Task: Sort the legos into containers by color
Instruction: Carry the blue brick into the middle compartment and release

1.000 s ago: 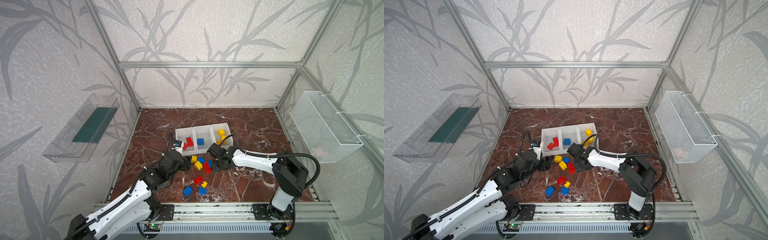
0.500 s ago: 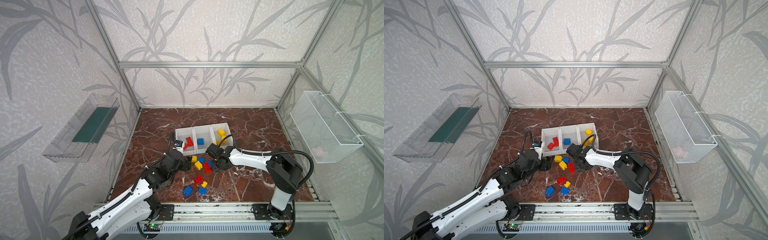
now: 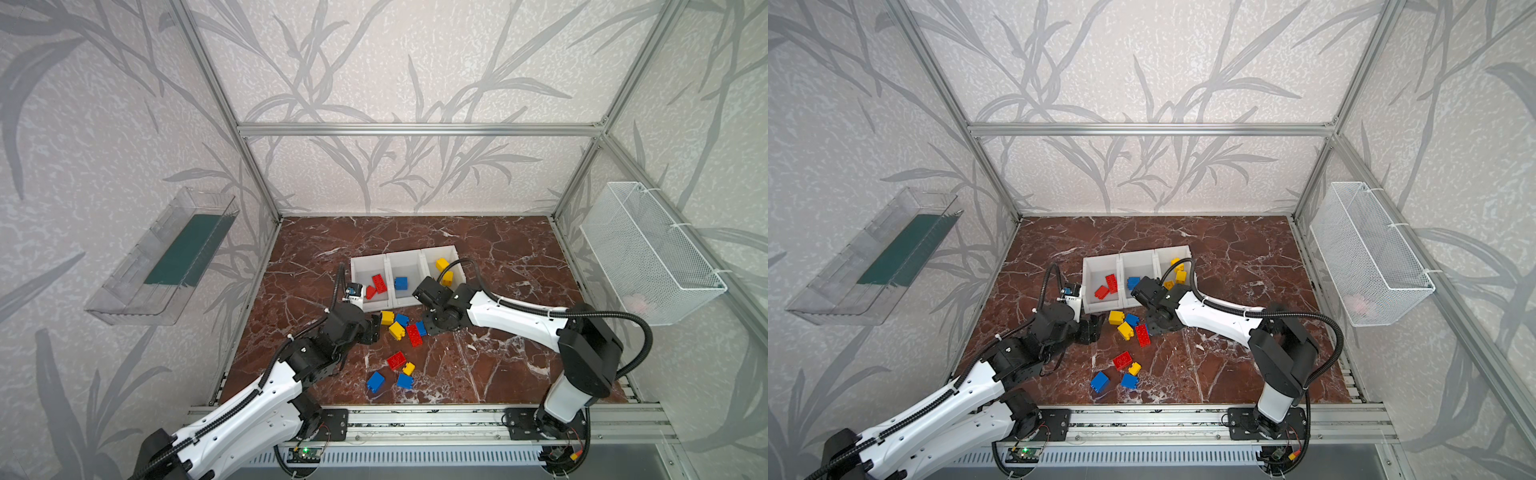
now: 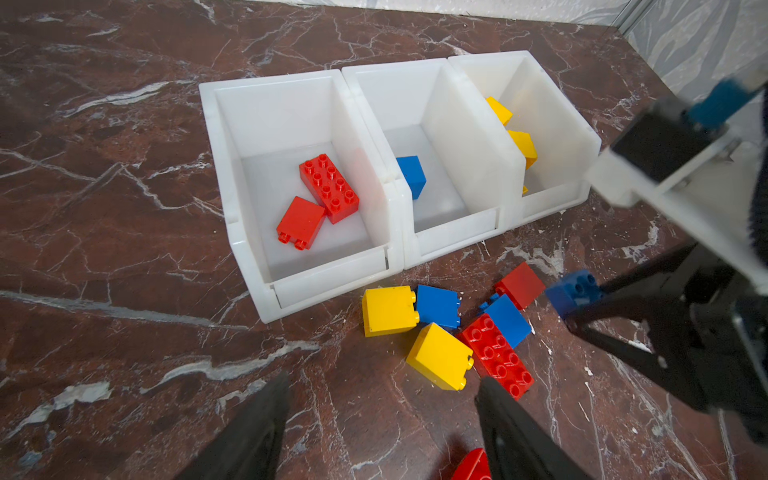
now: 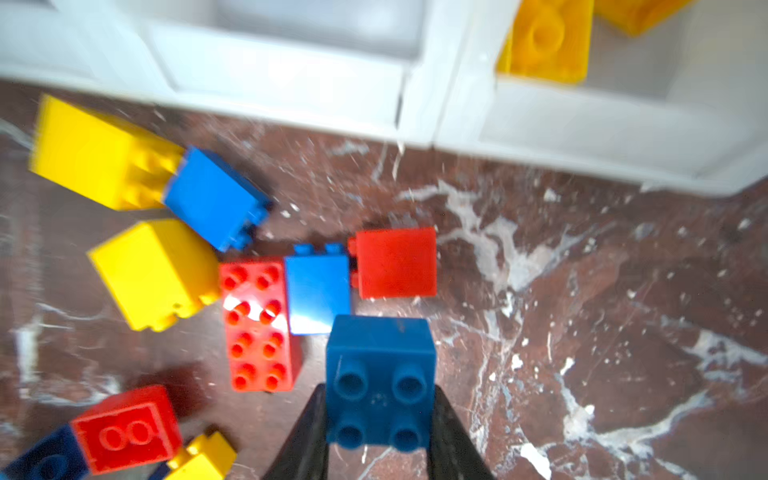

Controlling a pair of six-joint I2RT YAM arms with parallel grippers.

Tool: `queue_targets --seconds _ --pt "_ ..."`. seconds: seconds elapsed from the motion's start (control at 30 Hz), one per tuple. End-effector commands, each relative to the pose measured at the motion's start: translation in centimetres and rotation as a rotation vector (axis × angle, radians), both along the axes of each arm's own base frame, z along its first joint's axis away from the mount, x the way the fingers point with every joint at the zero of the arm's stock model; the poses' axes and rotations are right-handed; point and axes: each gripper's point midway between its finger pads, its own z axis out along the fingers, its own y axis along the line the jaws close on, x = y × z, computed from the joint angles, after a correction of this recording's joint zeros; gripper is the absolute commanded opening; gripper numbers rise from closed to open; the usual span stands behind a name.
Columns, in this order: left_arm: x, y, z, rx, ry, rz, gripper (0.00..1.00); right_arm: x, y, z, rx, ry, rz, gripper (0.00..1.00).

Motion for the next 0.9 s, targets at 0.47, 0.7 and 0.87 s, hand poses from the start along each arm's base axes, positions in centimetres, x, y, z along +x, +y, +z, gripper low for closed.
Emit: queue_targets --seconds 0.47,0.7,0.87 --pt "-2.4 1.9 -1.6 -0.053 0.082 0.065 0.74 10.7 3.9 1.9 -0.006 -0.093 0.008 0.34" --pt "-2.8 1.6 -2.0 -0.054 0.101 0.037 0.74 11.0 4.3 3.5 0.039 -0.11 0.004 0.59" --pt "-3.4 1.0 -2.9 -0.069 0.131 -0.001 0.74 10.4 3.8 4.9 0.044 -0.126 0.016 0.63"
